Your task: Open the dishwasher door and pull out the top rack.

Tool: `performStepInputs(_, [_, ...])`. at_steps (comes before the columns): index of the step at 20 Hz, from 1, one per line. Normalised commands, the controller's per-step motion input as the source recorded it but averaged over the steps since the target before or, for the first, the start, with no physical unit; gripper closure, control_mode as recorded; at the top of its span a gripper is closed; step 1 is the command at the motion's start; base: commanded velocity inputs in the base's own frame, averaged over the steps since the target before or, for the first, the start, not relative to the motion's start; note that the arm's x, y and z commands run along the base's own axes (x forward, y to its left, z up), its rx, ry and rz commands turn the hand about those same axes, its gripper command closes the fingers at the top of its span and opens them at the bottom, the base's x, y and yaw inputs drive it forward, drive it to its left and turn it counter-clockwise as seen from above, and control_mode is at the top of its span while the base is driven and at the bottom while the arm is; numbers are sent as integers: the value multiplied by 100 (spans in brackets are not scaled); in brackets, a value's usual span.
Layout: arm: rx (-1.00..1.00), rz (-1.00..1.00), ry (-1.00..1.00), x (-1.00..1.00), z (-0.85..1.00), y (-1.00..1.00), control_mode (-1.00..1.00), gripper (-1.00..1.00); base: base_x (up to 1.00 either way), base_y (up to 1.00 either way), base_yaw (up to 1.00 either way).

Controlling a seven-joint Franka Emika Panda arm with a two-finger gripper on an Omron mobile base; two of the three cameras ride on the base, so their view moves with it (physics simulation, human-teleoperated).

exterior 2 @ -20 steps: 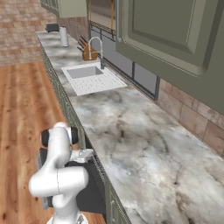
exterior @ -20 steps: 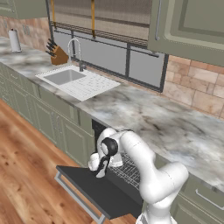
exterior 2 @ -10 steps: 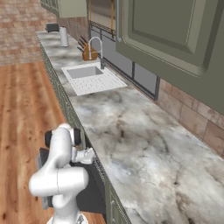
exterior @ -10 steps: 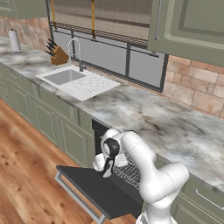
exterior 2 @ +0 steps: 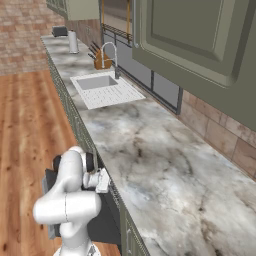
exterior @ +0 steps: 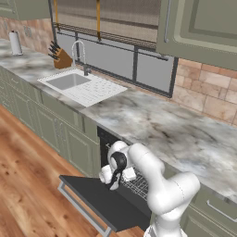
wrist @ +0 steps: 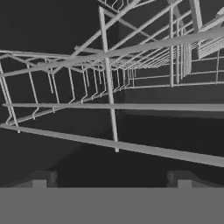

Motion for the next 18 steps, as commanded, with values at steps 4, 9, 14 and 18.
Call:
performStepInputs(4, [9,0,-14,38,30,0,-100,-100,0,0,0])
performStepInputs(9, [15,0,-5,53,26,-6,-100,-100,0,0,0])
performStepInputs(14, [34,4,0,51,-66,-51,-100,-100,0,0,0])
performStepInputs(18, [46,9,0,12,-100,-57,-100,-100,0,0,0])
